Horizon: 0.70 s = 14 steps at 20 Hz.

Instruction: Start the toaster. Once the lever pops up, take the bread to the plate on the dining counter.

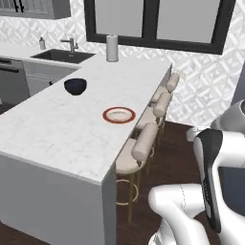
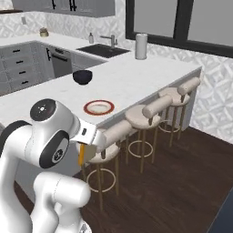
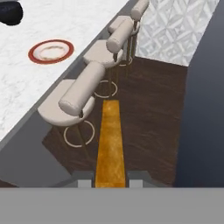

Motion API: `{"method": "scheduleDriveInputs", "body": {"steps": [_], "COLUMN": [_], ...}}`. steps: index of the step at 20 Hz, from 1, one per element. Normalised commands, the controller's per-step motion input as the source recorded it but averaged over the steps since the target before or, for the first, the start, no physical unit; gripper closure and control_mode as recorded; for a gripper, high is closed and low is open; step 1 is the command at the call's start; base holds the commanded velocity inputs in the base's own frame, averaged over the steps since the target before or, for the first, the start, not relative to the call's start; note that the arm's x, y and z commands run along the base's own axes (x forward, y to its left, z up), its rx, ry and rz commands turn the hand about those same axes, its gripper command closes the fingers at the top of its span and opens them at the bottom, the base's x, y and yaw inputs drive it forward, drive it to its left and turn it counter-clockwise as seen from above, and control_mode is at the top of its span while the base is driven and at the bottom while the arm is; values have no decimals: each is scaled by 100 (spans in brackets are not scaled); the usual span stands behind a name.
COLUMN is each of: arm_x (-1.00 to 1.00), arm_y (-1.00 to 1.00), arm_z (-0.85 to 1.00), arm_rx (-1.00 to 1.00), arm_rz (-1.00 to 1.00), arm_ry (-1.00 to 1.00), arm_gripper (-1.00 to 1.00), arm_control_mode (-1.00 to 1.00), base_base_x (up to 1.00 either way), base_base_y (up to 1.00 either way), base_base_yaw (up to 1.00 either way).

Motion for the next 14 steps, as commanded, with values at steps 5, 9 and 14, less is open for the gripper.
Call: {"method": "scheduleDriveInputs", "body": {"steps": [5, 9, 14], "arm_x": [0, 0, 0], "arm_y": [0, 0, 0], "arm_z": [0, 0, 0], "arm_rx": [0, 0, 0], "arm_rz": [0, 0, 0], "arm_ry": [0, 0, 0], "arm_gripper": [100, 100, 100], "arm_control_mode": [100, 100, 100], "base_base_x": [40, 11, 2], "base_base_y": [-71, -73, -78], "base_base_yaw": [52, 56, 57]}}
